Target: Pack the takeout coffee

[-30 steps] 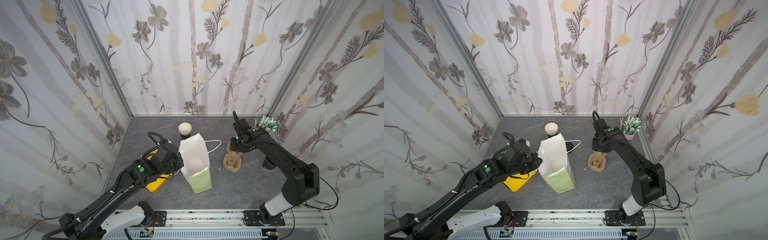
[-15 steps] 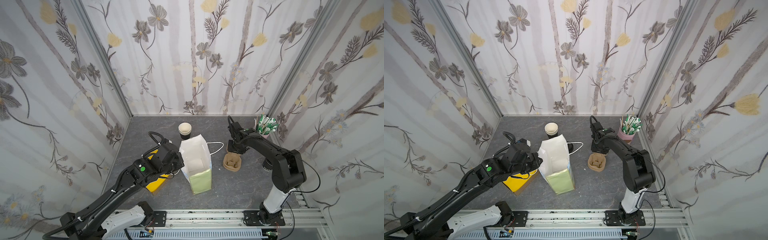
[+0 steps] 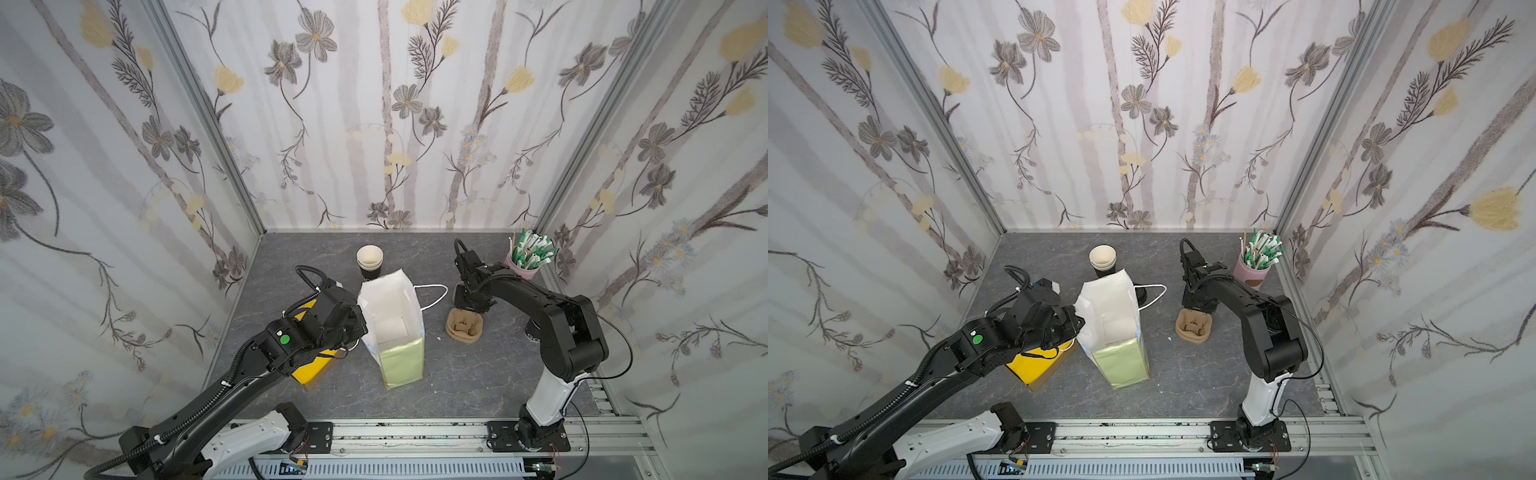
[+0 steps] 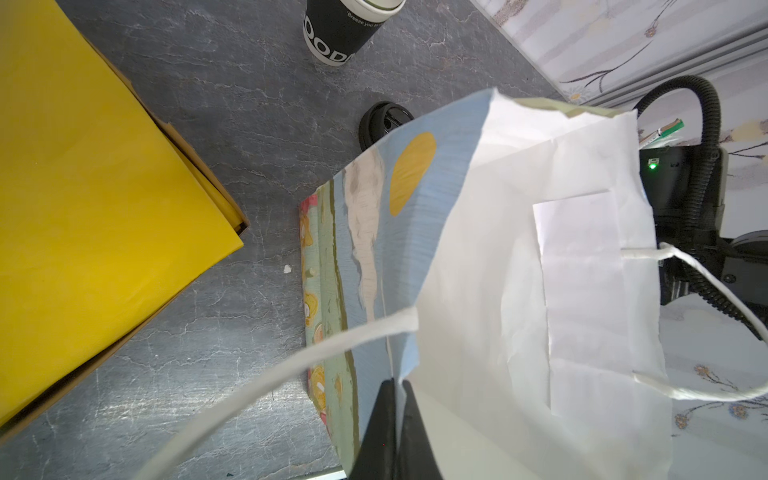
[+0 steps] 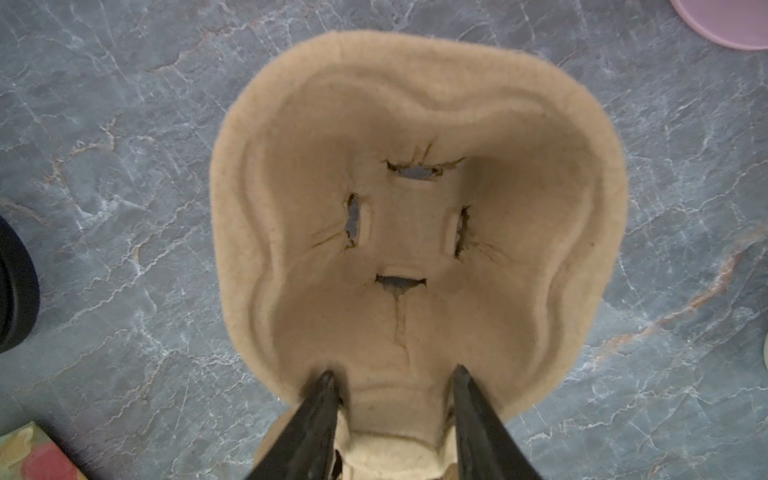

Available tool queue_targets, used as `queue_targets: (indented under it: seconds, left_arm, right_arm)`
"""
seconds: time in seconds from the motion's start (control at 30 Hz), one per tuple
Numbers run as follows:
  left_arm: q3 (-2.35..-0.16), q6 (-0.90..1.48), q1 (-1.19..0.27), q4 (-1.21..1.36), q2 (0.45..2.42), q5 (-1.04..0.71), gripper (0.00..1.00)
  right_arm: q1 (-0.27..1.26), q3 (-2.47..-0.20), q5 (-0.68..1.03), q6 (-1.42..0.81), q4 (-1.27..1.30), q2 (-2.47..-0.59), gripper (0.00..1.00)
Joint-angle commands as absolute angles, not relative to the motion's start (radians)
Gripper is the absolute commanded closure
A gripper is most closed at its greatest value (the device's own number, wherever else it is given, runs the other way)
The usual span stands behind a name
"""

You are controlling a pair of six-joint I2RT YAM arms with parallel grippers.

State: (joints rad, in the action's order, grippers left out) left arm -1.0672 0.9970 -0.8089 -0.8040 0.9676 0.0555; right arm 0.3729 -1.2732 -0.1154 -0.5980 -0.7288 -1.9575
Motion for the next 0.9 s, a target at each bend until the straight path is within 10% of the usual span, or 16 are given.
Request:
queue_targets:
  seconds: [0.0, 0.67, 0.87]
  left_arm:
    - [-1.065, 1.004, -0.808, -0.804, 0.969, 0.074, 1.00]
    - [-1.054, 1.012, -0.810, -0.804, 0.958, 0.071, 1.00]
    - [-1.063, 0.999, -0.809, -0.802, 0.973, 0.065, 1.00]
  right_arm:
    - [0.374, -1.268, -0.081, -0.617, -0.690, -1.960, 0.58]
    - [0.377, -1.234, -0.116, -0.593, -0.723, -1.888, 0.76]
    - [0.377, -1.240, -0.110, -0.581, -0.732, -1.896, 0.63]
